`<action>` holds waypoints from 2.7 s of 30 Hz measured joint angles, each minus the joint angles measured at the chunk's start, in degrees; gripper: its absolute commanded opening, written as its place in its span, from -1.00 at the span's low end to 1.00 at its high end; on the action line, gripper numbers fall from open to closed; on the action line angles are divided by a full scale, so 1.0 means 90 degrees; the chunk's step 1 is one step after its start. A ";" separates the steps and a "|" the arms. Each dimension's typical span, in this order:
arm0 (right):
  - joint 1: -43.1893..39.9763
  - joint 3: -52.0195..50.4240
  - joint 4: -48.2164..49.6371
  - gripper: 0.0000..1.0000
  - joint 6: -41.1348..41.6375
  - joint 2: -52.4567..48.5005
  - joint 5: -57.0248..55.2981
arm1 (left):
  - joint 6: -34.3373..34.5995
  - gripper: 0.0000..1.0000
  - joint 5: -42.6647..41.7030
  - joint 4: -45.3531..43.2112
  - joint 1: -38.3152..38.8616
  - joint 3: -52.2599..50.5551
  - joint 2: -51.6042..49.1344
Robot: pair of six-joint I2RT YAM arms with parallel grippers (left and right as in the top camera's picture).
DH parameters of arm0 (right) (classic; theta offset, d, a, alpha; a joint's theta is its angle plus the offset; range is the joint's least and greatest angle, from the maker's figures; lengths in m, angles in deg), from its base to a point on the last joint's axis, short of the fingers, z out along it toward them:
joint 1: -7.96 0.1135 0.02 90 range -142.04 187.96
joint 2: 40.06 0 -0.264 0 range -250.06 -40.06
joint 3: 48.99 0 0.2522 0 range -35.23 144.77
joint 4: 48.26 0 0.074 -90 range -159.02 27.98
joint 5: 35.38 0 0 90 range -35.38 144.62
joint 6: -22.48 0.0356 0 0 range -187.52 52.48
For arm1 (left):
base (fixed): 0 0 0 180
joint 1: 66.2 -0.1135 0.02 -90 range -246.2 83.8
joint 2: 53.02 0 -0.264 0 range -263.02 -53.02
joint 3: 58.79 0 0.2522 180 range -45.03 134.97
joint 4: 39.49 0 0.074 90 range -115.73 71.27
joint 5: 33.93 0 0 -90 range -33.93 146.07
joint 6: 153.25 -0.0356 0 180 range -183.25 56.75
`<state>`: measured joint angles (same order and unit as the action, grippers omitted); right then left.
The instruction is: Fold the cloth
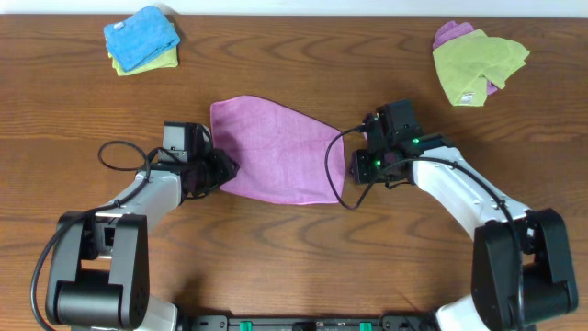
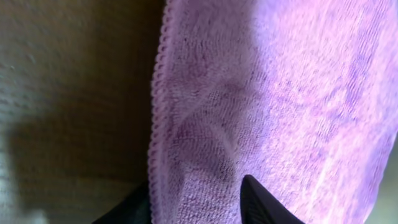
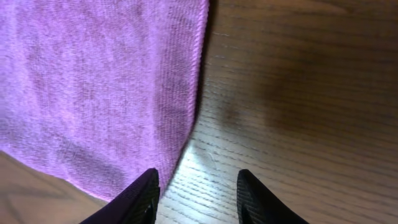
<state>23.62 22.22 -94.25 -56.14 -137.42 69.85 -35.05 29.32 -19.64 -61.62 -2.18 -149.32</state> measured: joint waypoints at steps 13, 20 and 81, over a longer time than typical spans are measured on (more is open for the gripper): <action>0.0000 0.0000 -0.0272 -0.27 -0.0262 0.0000 0.0177 | -0.0663 -0.17 0.0238 0.0986 0.0002 0.0066 0.0289; 0.0000 0.0000 -0.0335 -0.29 -0.0291 0.0000 0.0194 | -0.0913 -0.17 0.0818 0.2016 0.0002 0.0000 0.1513; 0.0525 0.1280 0.2640 -0.97 0.0136 -0.2297 0.0634 | -0.0112 0.36 -0.1117 -0.0444 -0.0007 -0.0950 0.0792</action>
<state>28.35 33.74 -70.49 -54.92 -158.10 75.55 -36.05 19.27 -23.64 -61.69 -10.72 -142.19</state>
